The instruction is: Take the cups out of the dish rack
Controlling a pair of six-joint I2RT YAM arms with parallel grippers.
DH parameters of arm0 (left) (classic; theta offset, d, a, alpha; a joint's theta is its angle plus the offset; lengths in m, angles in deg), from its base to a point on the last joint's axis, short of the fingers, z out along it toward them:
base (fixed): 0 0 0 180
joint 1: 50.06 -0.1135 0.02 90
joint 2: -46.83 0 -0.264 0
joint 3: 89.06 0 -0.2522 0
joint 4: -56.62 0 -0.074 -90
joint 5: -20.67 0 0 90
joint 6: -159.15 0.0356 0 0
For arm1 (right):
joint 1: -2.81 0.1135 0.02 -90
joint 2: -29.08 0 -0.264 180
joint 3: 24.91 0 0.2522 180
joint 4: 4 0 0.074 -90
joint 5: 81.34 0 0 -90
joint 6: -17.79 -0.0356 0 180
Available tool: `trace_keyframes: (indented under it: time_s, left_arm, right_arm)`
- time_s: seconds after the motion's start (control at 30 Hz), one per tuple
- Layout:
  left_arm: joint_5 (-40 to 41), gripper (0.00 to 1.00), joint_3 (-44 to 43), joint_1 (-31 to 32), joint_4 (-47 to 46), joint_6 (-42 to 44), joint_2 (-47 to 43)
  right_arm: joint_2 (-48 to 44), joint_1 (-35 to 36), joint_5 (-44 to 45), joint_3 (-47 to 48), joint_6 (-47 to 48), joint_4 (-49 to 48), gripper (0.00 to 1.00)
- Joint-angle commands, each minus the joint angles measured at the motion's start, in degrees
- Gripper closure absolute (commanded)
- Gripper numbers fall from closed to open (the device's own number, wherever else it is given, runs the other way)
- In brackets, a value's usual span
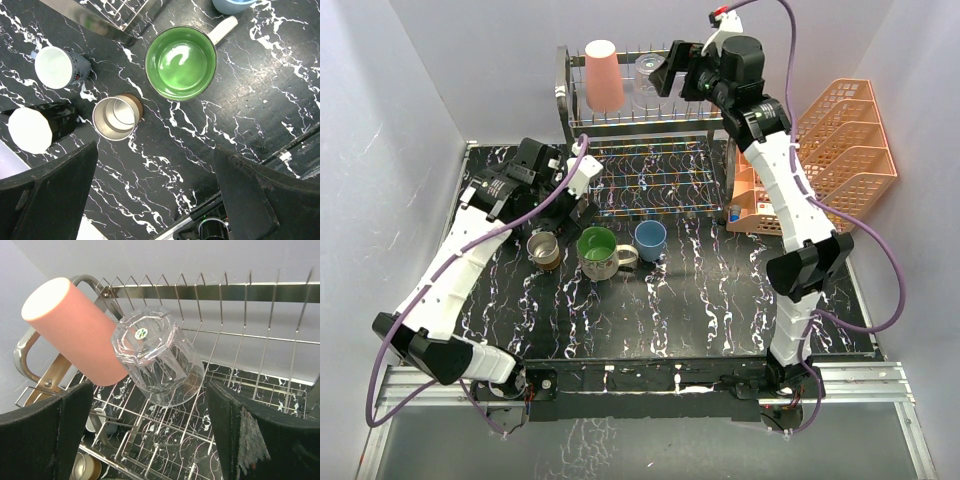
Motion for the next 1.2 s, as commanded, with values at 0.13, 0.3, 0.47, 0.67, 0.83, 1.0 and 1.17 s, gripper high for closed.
trace_keyframes:
  time_s: [0.13, 0.3, 0.47, 0.67, 0.83, 1.0, 1.17]
  left_arm:
    - [-3.4, 0.03, -1.69, -0.01, 5.06, 1.19, -2.14]
    - [-4.86, 0.03, -1.85, 0.06, 5.41, 3.03, -2.85]
    - [-6.84, 0.03, -2.74, -0.02, 6.47, 2.97, -2.73]
    - [-9.01, 0.03, -0.01, 0.07, 5.51, 2.11, -4.58]
    - [-9.53, 0.03, 2.83, 0.03, 4.22, 1.91, -5.69]
    - [-9.54, 0.03, 3.46, 0.03, 3.19, 1.82, -5.39]
    - [-9.42, 0.03, 3.46, 0.04, 3.0, 2.12, -5.94]
  right_arm:
    - [3.99, 3.11, 4.94, 3.73, 5.4, -7.53, 0.02]
    - [7.67, 4.31, 7.97, 6.27, 8.8, -7.26, 0.02]
    - [10.66, 5.23, 11.78, 6.5, 12.22, -9.87, 0.02]
    - [14.04, 6.14, 13.92, 7.43, 17.11, -14.82, 0.04]
    - [12.95, 6.27, 13.89, 4.99, 17.68, -17.57, 0.19]
    - [10.14, 6.27, 13.47, 2.01, 17.86, -21.52, 0.37]
    - [8.54, 6.27, 12.37, 2.61, 17.45, -24.05, 0.52]
